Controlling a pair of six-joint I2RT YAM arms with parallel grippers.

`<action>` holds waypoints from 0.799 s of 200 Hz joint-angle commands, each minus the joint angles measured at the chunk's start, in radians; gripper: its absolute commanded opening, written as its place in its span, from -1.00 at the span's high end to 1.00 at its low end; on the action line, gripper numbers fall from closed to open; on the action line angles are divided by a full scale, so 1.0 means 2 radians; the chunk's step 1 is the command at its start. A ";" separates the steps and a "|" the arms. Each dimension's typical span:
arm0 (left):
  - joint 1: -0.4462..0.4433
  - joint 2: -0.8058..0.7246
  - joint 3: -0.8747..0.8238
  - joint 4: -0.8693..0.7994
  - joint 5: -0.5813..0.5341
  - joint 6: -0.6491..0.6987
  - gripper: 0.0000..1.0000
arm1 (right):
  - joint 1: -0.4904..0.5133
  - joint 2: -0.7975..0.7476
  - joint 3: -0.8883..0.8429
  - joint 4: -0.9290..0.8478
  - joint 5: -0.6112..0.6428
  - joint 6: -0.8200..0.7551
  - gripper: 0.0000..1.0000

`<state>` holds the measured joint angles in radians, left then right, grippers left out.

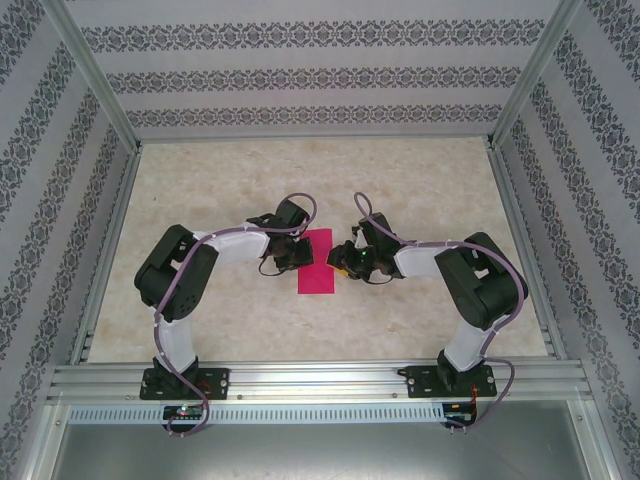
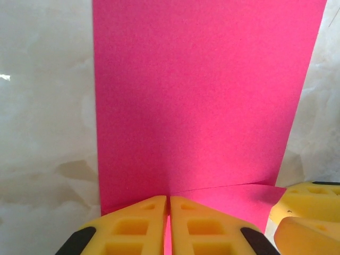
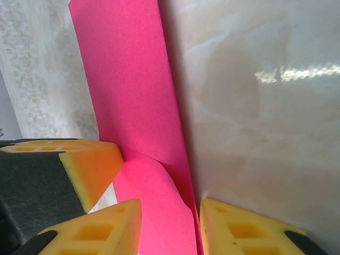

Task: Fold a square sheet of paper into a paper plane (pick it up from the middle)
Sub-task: Turn over the paper at the center of the table.

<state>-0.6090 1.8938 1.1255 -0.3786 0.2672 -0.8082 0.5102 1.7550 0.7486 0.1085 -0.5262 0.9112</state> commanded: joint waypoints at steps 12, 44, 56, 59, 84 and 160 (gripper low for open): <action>0.005 0.006 -0.010 0.007 0.001 0.014 0.74 | 0.009 0.010 0.007 0.020 -0.008 0.008 0.28; 0.004 0.004 -0.012 0.008 0.001 0.015 0.74 | 0.010 0.007 0.004 0.031 -0.014 0.013 0.29; 0.004 0.003 -0.012 0.009 0.005 0.015 0.74 | 0.011 0.004 0.000 0.038 -0.013 0.017 0.29; 0.004 0.002 -0.013 0.010 0.006 0.015 0.74 | 0.010 0.004 0.000 0.040 -0.014 0.018 0.29; 0.004 -0.006 -0.016 0.011 0.001 0.014 0.73 | 0.010 0.003 -0.002 0.044 -0.014 0.020 0.30; 0.004 -0.022 -0.013 0.003 -0.003 0.014 0.72 | -0.004 -0.005 -0.015 0.039 -0.018 -0.019 0.24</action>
<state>-0.6086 1.8866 1.1152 -0.3622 0.2710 -0.7971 0.5144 1.7576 0.7376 0.1600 -0.5385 0.9276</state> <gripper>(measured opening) 0.138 0.365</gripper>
